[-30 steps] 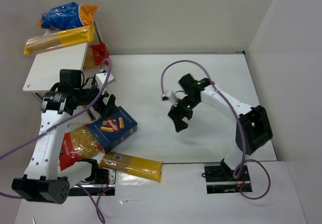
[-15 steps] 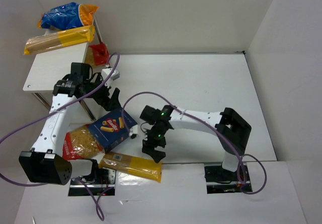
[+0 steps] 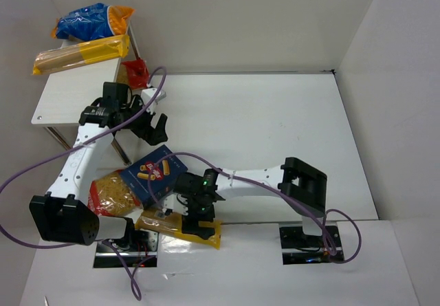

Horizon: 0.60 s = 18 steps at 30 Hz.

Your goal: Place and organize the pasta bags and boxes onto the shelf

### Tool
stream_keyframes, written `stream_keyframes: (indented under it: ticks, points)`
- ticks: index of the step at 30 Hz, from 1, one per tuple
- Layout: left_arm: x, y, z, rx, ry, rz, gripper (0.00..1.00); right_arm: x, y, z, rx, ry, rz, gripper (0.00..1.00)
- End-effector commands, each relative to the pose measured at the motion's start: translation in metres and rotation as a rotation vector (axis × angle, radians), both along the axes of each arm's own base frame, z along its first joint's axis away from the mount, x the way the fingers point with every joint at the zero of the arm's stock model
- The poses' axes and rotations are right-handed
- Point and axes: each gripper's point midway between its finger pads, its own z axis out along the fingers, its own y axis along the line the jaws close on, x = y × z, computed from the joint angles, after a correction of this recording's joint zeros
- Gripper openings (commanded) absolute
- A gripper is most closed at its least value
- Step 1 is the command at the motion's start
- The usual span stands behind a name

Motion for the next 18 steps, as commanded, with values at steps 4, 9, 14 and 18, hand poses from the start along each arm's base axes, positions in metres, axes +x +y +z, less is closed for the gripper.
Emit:
stream_keyframes:
  ticks: [4,9,14,18]
  points:
    - [0.004,0.002,0.006,0.000,-0.032,0.035,1.00,0.020,0.037,-0.005,0.062,-0.081,-0.129,0.99]
    - [0.002,0.002,0.002,0.000,-0.022,0.035,1.00,0.003,0.042,-0.007,0.050,-0.030,-0.116,0.99]
    - [0.003,0.003,0.002,0.008,-0.023,0.041,1.00,-0.011,0.043,0.000,0.048,0.005,-0.084,0.99]
    - [0.002,0.003,0.004,0.007,-0.032,0.041,1.00,-0.017,0.043,0.000,0.047,-0.003,-0.067,0.99]
